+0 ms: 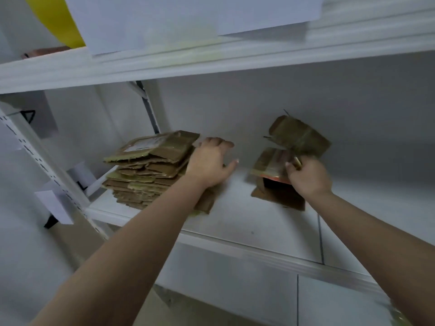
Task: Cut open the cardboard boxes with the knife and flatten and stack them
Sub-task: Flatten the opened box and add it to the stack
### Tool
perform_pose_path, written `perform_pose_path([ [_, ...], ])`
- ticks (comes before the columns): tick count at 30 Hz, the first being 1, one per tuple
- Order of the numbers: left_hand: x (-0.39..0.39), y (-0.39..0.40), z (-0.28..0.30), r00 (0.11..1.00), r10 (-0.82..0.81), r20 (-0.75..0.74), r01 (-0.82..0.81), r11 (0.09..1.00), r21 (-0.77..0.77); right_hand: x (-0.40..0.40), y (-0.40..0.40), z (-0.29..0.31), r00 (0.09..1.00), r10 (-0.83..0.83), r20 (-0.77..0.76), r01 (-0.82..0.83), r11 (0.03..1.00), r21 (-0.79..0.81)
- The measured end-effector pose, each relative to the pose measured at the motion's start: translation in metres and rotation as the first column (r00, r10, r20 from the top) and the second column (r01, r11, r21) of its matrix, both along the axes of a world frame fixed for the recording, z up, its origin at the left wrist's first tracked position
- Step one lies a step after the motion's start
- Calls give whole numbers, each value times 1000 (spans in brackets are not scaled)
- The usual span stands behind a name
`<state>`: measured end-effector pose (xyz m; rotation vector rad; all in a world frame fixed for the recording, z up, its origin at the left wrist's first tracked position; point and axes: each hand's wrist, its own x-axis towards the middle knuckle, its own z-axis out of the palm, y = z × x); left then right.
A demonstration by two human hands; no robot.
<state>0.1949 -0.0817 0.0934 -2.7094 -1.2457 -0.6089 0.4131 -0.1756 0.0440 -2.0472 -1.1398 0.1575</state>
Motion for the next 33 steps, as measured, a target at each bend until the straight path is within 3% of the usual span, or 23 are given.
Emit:
perform_pose_path([
  [6, 91, -44, -41, 986, -102, -133, 80, 984, -160, 63, -64, -25, 995, -91, -28, 89, 992, -87],
  [11, 141, -67, -62, 969, -48, -241, 26, 995, -94, 93, -97, -35, 994, -100, -44, 94, 987, -132],
  [15, 154, -75, -69, 987, 79, -142, -82, 996, -17, 104, -111, -39, 995, -85, -54, 76, 986, -147],
  [18, 142, -77, -66, 994, -112, -11, 112, 993, 26, 110, -115, -46, 994, -82, -72, 71, 986, -148],
  [20, 126, -77, -61, 938, -344, 41, 344, 939, 4, 112, -116, -50, 987, -112, -111, 99, 988, -118],
  [22, 110, -75, -57, 892, -442, 91, 449, 891, -69, 112, -115, -52, 977, -142, -156, 131, 988, -77],
  [27, 71, -67, -46, 986, -158, -45, 147, 969, -196, 109, -112, -51, 978, -133, -158, 123, 990, -74],
  [33, 118, -101, -37, 992, 9, 126, 7, 993, -120, 106, -114, -64, 981, -121, -153, 101, 986, -130],
])
